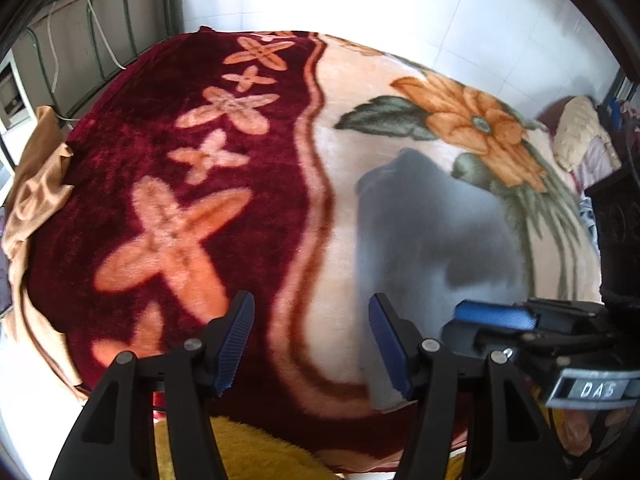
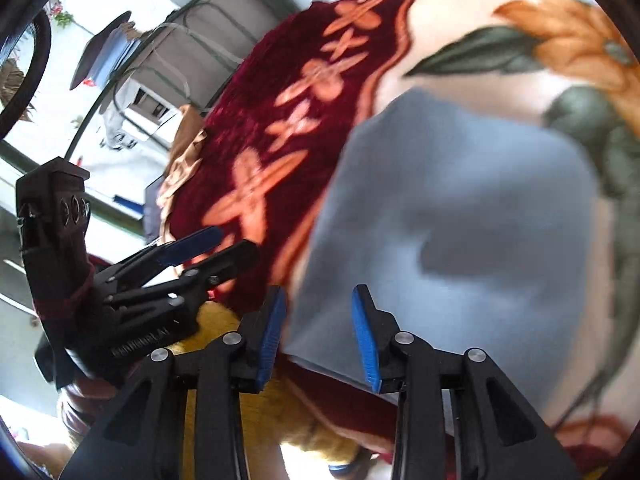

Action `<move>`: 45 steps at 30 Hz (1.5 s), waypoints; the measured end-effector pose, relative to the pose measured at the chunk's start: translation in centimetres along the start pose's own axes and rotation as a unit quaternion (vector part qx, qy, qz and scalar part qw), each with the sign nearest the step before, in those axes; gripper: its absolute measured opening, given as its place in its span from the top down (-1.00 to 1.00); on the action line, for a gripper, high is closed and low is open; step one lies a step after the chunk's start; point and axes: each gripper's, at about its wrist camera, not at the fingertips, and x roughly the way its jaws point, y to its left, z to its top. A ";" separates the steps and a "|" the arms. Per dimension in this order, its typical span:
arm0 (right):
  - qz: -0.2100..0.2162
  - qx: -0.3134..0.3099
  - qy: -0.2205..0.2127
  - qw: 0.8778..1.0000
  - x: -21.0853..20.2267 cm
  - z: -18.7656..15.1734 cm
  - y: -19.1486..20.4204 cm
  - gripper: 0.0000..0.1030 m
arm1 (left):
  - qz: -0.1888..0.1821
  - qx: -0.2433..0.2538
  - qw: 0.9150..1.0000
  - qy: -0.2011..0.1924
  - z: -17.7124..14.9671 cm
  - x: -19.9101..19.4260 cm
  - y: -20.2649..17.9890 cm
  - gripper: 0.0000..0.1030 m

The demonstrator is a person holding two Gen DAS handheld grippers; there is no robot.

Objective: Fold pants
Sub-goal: 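Fold the lifted end over the pants with the right gripper, then grasp the folded bundle with the left gripper while the right gripper also grips it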

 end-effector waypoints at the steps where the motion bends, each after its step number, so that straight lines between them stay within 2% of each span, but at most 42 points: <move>1: -0.015 0.003 -0.006 1.000 -0.9 -0.3 -0.6 0.31 | -0.013 0.001 1.000 0.000 0.2 0.1 -0.3 -0.21; 6: -0.070 0.018 -0.016 0.997 -4.9 -0.8 -3.9 0.31 | -0.034 0.028 0.999 0.017 1.0 1.4 -2.3 -0.22; 8: -0.091 0.022 -0.019 0.995 -6.2 -1.2 -5.2 0.25 | -0.041 0.027 0.998 0.028 1.2 2.3 -2.7 -0.22; 13: -0.114 0.059 -0.009 0.992 -5.8 -1.7 -8.8 0.22 | -0.028 0.025 0.998 0.055 1.0 5.1 -2.9 -0.22; 17: -0.101 0.098 0.002 0.990 -3.5 -1.7 -11.0 0.22 | -0.042 0.021 0.996 0.069 0.5 7.0 -2.9 -0.22; 19: -0.092 0.111 0.000 0.990 -2.5 -1.6 -11.6 0.20 | -0.054 0.010 0.996 0.074 0.3 7.7 -2.7 -0.39; 21: -0.088 0.113 -0.008 0.990 -2.2 -1.7 -11.9 0.07 | -0.062 -0.004 0.996 0.071 0.1 8.2 -2.3 -0.47; 26: -0.077 0.130 -0.017 0.988 -1.1 -2.1 -13.1 -0.24 | -0.082 -0.028 0.994 0.070 -0.3 8.9 -1.5 -0.52; 30: -0.037 0.164 -0.036 0.985 -0.3 -2.8 -14.6 -0.39 | -0.078 -0.025 0.994 0.067 -0.4 9.2 -1.8 -0.58; 34: -0.075 0.120 -0.041 0.989 0.3 -2.9 -13.0 -0.39 | -0.091 -0.035 0.993 0.062 -0.7 9.4 -2.2 -0.66; 37: -0.091 0.117 -0.045 0.988 0.5 -2.8 -12.4 -0.24 | -0.084 -0.019 0.995 0.056 -1.0 9.4 -3.2 -0.65; 39: -0.080 0.122 -0.053 0.988 0.2 -2.9 -12.2 0.10 | -0.083 -0.018 0.995 0.049 -1.3 9.5 -3.6 -0.62; 41: -0.082 0.115 -0.070 0.988 -0.2 -3.2 -11.6 0.24 | -0.098 -0.026 0.994 0.043 -1.5 9.3 -3.5 -0.38; 42: -0.085 0.110 -0.077 0.987 -0.4 -3.4 -11.3 0.30 | -0.109 -0.027 0.993 0.043 -1.4 9.3 -3.5 -0.16; 45: -0.092 0.102 -0.095 0.986 -1.2 -3.6 -10.3 0.40 | -0.108 -0.021 0.993 0.039 -1.4 8.7 -3.8 0.17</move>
